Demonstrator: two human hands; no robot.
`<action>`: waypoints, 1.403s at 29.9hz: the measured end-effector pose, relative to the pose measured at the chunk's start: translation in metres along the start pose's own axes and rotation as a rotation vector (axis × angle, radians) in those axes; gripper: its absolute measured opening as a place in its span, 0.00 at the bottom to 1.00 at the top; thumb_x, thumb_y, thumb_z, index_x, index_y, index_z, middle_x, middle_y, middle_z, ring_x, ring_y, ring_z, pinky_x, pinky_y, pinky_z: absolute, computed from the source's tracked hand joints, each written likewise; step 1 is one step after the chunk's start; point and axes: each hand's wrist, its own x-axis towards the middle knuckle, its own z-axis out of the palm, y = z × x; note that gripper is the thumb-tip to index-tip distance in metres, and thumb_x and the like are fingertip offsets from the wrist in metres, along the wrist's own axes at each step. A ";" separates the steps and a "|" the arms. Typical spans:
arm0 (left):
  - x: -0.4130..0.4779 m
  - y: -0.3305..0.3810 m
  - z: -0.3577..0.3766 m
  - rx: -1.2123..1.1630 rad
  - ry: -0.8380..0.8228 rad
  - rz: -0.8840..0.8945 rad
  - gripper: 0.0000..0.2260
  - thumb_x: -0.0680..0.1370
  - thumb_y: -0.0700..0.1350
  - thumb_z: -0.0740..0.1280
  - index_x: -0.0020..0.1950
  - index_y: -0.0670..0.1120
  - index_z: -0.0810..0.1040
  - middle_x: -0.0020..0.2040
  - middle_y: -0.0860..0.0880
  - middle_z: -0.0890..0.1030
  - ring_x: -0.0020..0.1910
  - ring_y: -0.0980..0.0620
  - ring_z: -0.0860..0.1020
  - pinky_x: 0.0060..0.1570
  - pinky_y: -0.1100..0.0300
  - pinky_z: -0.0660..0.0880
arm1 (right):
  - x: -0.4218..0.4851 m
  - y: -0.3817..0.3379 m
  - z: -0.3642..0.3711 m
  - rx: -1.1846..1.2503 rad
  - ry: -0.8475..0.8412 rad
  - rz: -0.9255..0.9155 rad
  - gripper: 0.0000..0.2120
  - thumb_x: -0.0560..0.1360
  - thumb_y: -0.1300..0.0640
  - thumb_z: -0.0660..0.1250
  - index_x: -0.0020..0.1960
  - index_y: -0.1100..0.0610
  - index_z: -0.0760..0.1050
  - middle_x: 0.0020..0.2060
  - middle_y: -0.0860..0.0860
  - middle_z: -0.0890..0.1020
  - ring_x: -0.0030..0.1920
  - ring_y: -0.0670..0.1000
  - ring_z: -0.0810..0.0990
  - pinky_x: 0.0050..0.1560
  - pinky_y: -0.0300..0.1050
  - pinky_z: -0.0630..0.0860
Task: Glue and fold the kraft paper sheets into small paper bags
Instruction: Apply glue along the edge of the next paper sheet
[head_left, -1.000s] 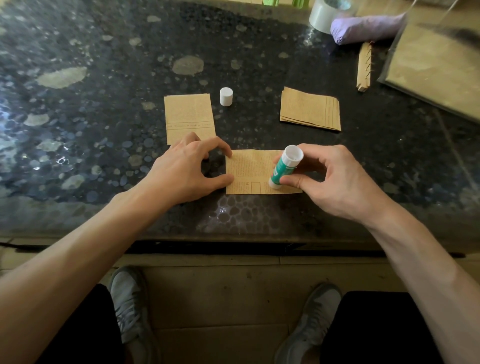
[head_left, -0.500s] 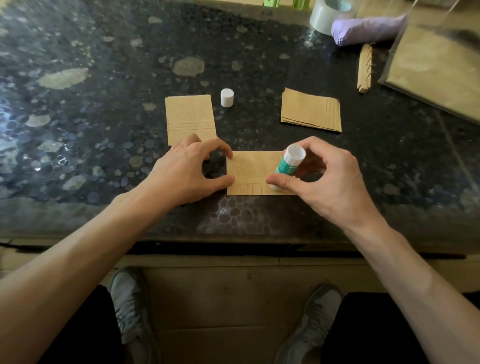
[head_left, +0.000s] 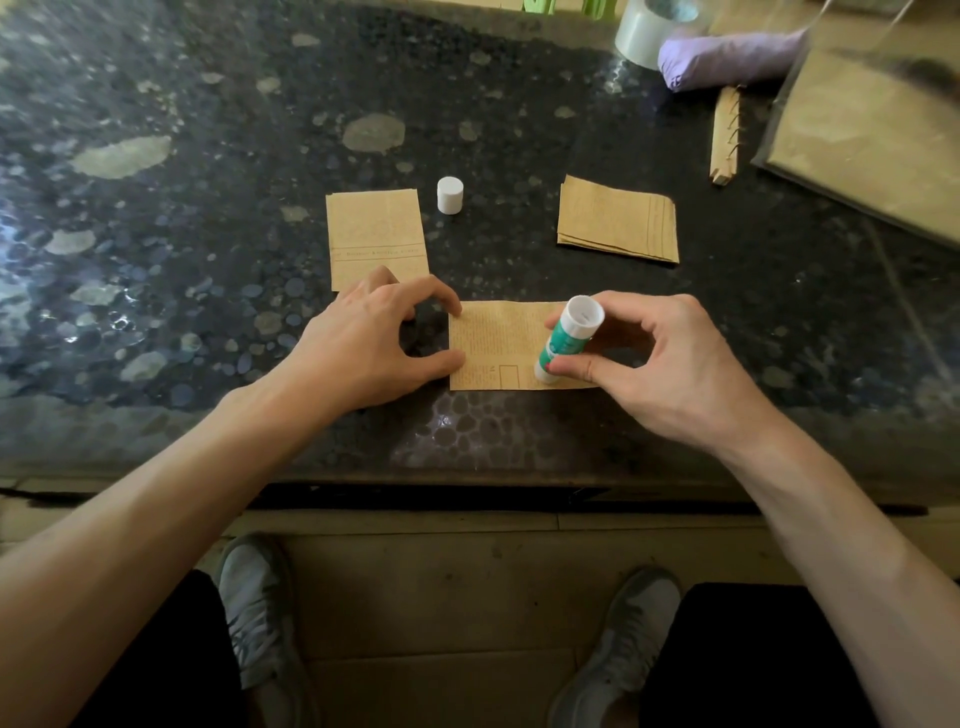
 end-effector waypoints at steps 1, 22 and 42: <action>0.000 0.000 0.000 -0.001 0.000 0.001 0.21 0.72 0.66 0.71 0.63 0.67 0.72 0.55 0.53 0.71 0.58 0.50 0.73 0.54 0.48 0.75 | 0.000 0.000 -0.001 0.008 -0.018 -0.002 0.17 0.74 0.50 0.77 0.62 0.48 0.83 0.57 0.40 0.84 0.58 0.40 0.82 0.63 0.45 0.80; -0.001 0.001 -0.001 -0.006 -0.011 -0.004 0.21 0.71 0.66 0.71 0.63 0.67 0.72 0.56 0.53 0.71 0.59 0.50 0.73 0.56 0.46 0.76 | 0.005 0.009 0.003 0.060 0.061 -0.033 0.16 0.79 0.56 0.74 0.65 0.49 0.79 0.56 0.42 0.83 0.60 0.44 0.81 0.63 0.50 0.79; 0.000 0.000 -0.001 0.004 -0.005 0.012 0.22 0.71 0.67 0.70 0.64 0.67 0.72 0.55 0.52 0.71 0.58 0.49 0.73 0.55 0.48 0.75 | 0.003 0.013 0.009 0.010 0.109 0.030 0.16 0.76 0.47 0.76 0.62 0.48 0.82 0.54 0.40 0.84 0.57 0.43 0.82 0.60 0.50 0.82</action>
